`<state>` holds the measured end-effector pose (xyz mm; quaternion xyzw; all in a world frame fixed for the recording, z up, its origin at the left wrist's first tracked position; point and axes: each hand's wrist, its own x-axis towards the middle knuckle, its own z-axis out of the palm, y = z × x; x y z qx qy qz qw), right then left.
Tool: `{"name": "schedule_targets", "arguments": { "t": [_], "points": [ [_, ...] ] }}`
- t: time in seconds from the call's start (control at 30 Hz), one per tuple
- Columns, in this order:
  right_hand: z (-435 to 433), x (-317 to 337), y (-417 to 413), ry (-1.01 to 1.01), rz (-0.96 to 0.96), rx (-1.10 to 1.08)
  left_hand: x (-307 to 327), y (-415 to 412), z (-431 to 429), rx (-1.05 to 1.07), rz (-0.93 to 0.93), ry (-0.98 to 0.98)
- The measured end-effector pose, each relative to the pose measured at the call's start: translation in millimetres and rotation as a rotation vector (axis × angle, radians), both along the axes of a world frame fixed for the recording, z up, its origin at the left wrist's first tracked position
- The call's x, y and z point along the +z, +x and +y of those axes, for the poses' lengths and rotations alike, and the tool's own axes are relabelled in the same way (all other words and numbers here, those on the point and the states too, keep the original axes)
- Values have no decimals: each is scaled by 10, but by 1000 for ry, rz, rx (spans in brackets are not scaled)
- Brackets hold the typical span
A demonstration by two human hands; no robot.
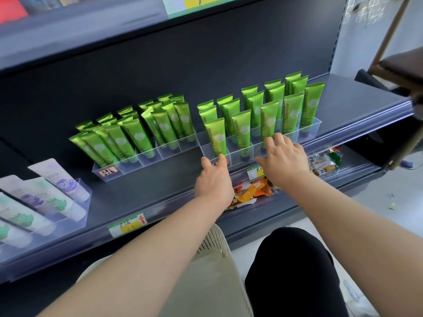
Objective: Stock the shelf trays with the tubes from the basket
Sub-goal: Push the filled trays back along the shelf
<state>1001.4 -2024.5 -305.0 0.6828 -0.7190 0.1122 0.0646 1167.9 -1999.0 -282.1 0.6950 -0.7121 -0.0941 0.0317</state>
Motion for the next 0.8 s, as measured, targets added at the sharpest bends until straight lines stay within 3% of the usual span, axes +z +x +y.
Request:
{"name": "schedule_targets", "arguments": {
  "t": [0.43, 0.8],
  "points": [
    [16, -27, -55, 33, 4, -76, 52, -124, -81, -42, 74, -19],
    [264, 72, 615, -8, 35, 102, -12, 345, 34, -16, 165, -51]
  ]
}}
